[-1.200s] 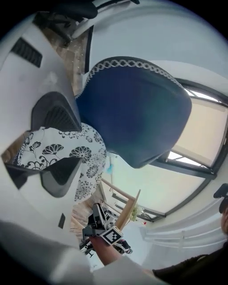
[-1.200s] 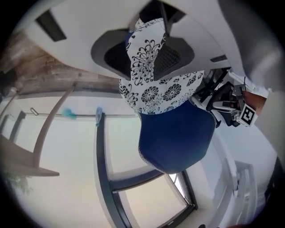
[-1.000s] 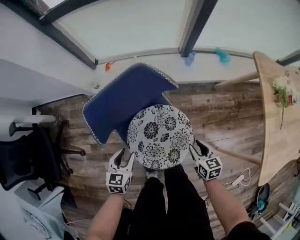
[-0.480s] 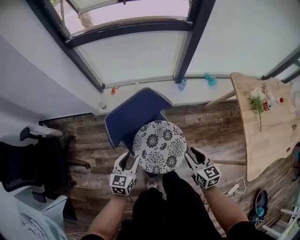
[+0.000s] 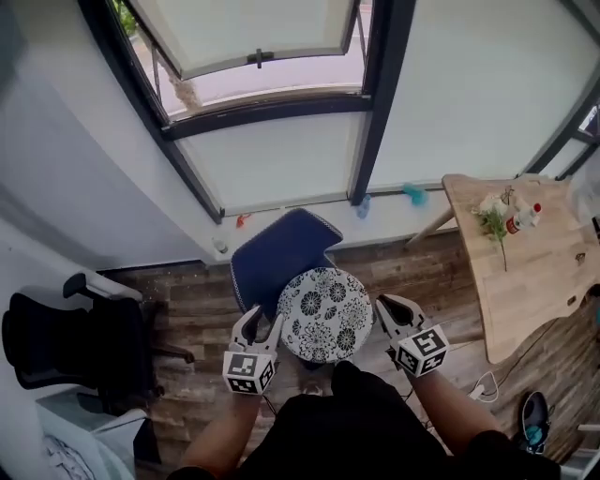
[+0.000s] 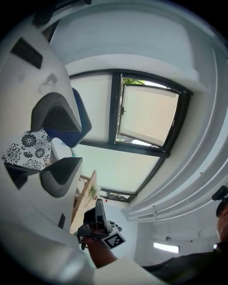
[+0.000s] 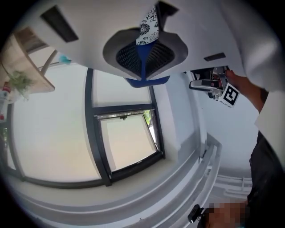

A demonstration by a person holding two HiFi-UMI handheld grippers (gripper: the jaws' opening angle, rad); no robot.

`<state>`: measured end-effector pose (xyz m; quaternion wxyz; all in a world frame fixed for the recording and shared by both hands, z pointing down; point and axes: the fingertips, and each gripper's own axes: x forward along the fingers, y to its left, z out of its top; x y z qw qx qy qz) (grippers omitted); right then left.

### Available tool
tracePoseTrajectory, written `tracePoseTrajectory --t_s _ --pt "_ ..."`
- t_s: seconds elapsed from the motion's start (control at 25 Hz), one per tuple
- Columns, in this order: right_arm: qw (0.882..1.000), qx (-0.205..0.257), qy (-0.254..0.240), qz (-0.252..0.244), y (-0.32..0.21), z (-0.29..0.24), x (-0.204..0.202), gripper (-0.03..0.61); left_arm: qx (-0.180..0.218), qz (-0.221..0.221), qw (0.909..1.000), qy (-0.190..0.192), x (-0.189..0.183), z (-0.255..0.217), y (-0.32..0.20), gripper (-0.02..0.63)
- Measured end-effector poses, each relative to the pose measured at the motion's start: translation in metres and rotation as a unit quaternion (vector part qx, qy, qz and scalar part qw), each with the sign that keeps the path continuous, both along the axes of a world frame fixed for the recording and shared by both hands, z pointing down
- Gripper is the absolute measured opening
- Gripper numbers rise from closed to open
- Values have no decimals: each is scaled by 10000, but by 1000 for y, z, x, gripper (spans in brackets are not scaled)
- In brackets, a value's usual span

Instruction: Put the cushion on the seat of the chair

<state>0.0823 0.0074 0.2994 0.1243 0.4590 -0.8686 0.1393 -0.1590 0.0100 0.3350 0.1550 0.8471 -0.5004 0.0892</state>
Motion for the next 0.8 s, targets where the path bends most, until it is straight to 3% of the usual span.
tracePoseTrajectory --t_s 0.24,0.4,0.8 --pt "9991 187 -383 -14 5 -40 1 40 386 -123 9992 -54 -13 -45 8 140" --pt "9986 448 -262 -132 -1 -59 0 25 624 -213 9975 -266 -17 -70 7 20" --pt "9970 731 -191 -140 -10 -69 1 25 835 -177 9958 -325 -11 -93 1 12"
